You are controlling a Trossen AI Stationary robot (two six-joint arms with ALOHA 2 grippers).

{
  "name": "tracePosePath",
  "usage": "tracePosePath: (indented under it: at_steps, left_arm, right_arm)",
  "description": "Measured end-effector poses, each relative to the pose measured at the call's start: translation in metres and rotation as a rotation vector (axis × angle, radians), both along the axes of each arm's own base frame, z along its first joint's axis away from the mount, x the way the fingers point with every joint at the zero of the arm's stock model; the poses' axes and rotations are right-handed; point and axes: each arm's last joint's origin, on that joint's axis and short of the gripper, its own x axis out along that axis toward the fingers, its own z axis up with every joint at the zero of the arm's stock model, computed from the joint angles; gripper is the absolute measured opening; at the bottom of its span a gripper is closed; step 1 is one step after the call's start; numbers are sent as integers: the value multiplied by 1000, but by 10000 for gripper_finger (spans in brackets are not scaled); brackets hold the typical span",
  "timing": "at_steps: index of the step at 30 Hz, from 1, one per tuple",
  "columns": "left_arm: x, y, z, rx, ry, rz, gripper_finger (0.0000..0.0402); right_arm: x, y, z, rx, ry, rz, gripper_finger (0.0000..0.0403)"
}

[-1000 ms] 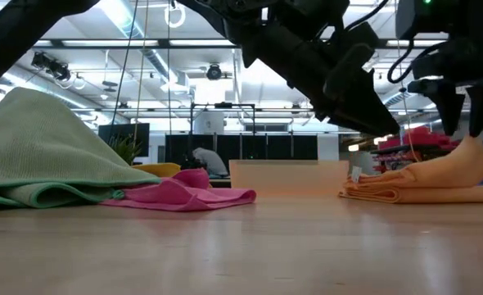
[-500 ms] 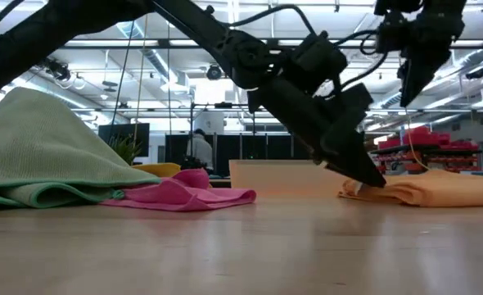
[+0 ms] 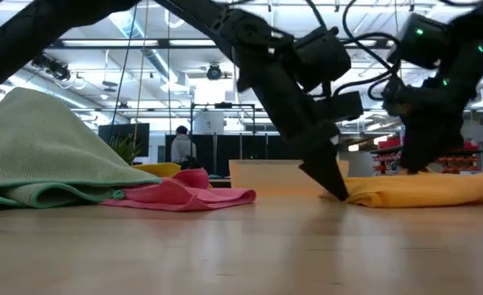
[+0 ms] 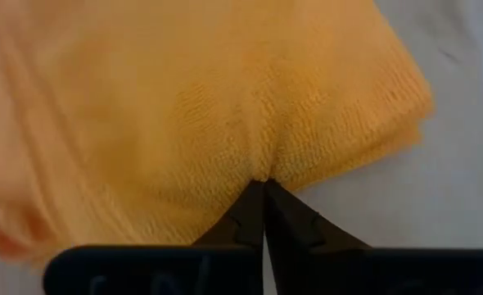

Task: Fold microfiber towels
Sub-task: Stack the orange microfiber cloth on top of the orange microfiber cloth

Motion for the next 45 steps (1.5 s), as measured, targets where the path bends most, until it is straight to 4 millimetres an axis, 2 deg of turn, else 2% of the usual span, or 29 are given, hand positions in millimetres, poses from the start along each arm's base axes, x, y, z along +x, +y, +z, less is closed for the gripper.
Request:
tracePosePath:
  at_steps: [5, 10, 15, 19, 22, 25, 28, 30, 35, 40, 42, 45]
  left_arm:
    - [-20, -24, 19, -10, 131, -96, 14]
    - [-46, -49, 36, -23, 251, -146, 26]
    - [-74, -63, 53, -46, 176, -139, 15]
    - [-100, -66, 65, -76, 28, -116, 11]
    - [-115, -61, 78, -120, -155, -87, 20]
    - [-128, -48, 75, -155, -283, -27, 39]
    - [-136, -31, 69, -202, -394, 66, 63]
    - [-135, -19, 64, -255, -468, 144, 82]
    - [-141, 5, 40, -408, -437, 274, 139]
    - [-134, 7, 22, -499, -387, 352, 189]
    - [-125, 6, 17, -520, -388, 369, 204]
    - [-122, 6, 13, -537, -367, 396, 220]
  right_arm:
    - [5, 25, -28, 48, -80, -53, 160]
    - [16, 60, -39, 83, -131, -17, 142]
    - [37, 96, -30, 58, -123, 81, 135]
    - [53, 112, -8, 22, -137, 180, 134]
    - [58, 115, 12, -10, -123, 213, 137]
    - [56, 111, 29, -23, -90, 177, 147]
    - [44, 99, 33, -51, 3, 87, 166]
    - [34, 90, 31, -55, 46, 34, 183]
    - [26, 81, 18, -18, 1, -1, 220]
    - [23, 79, -2, 28, -26, -9, 234]
    - [19, 78, -9, 31, -12, -19, 234]
    - [22, 79, -12, 46, -42, -19, 234]
